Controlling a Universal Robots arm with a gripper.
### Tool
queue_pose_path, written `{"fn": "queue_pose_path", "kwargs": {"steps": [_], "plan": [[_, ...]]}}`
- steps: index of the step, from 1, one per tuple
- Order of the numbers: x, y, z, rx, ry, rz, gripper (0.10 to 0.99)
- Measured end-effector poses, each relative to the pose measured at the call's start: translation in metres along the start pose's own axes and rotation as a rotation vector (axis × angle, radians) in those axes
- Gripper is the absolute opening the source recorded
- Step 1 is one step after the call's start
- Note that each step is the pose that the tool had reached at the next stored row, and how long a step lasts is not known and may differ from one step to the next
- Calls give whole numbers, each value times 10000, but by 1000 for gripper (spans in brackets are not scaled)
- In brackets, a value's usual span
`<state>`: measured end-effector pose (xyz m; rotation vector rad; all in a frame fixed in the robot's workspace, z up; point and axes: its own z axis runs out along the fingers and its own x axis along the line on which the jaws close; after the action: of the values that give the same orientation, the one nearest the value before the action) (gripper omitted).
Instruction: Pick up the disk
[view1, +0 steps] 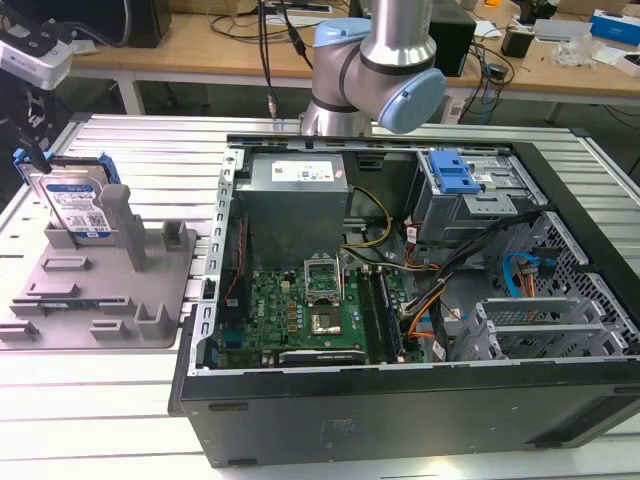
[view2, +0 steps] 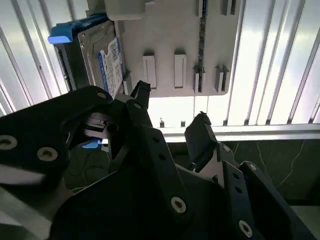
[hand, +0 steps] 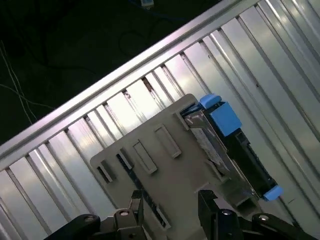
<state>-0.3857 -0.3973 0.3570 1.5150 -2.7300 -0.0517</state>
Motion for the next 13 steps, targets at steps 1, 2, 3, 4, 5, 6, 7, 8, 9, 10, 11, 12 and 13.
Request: {"fn": "queue_pose_path", "kwargs": {"steps": [1, 2, 3, 4, 5, 6, 7, 8, 9, 10, 11, 12, 13], "plan": [[0, 0, 1, 1, 8, -202, 557], [0, 0, 2, 4, 17, -392, 557], [0, 0, 4, 10, 50, -898, 557], [0, 0, 5, 15, 71, -1252, 557], [0, 0, 6, 17, 80, -1431, 557], [0, 0, 7, 19, 91, -1628, 557], [0, 0, 9, 22, 104, -1905, 557], [0, 0, 12, 24, 121, -2339, 557], [0, -1, 14, 26, 128, -2510, 557], [0, -1, 15, 27, 136, -2695, 557], [0, -1, 17, 29, 146, -2950, 557], [0, -1, 19, 31, 153, -3141, 557], [0, -1, 20, 32, 162, -3382, 557]]}}
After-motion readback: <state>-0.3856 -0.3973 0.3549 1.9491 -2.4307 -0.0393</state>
